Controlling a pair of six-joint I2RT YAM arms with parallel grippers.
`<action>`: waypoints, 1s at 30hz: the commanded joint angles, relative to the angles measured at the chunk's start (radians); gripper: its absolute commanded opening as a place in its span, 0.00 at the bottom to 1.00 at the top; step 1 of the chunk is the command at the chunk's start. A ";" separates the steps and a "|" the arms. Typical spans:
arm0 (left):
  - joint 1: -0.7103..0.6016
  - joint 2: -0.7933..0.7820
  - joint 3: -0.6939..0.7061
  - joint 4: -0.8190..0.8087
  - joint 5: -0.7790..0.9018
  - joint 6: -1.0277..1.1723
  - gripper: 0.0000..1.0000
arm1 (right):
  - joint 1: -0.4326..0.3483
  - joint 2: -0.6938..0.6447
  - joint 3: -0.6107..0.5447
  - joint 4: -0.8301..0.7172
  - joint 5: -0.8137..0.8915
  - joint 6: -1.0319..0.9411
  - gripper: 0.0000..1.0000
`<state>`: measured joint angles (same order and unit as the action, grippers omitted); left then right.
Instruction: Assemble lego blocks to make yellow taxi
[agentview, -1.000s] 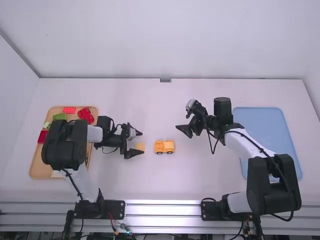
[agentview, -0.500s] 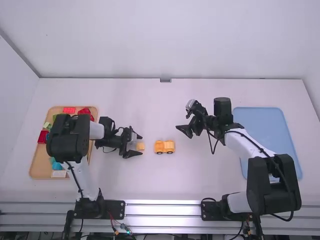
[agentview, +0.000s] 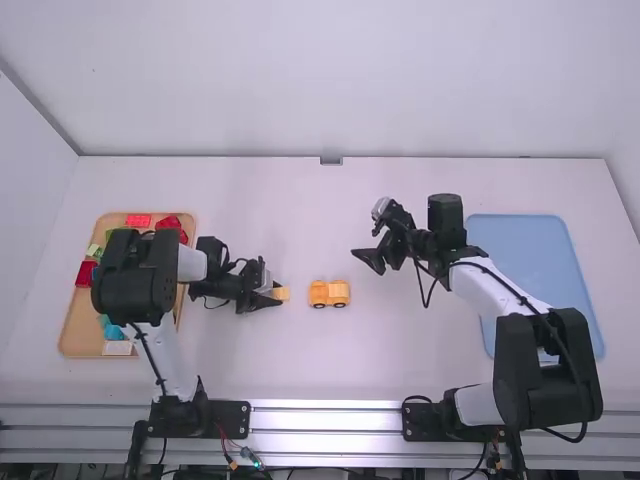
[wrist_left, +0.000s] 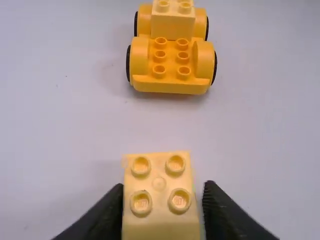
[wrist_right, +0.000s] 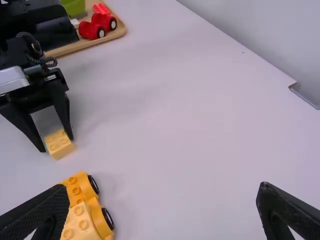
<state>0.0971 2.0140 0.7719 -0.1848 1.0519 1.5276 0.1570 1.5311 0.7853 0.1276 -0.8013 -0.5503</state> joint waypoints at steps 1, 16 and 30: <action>0.001 0.015 -0.014 0.005 0.002 0.007 0.44 | -0.001 -0.001 0.006 0.000 -0.009 0.001 0.99; 0.001 0.013 -0.087 0.275 -0.014 -0.204 0.25 | -0.001 -0.001 0.006 -0.002 -0.009 0.005 0.99; -0.048 -0.224 -0.072 0.135 -0.023 -0.309 0.26 | 0.035 0.093 -0.061 -0.037 -0.085 -0.287 0.99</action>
<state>0.0772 1.8439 0.7174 -0.0402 1.0203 1.2293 0.1722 1.5711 0.7612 0.0906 -0.8310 -0.7181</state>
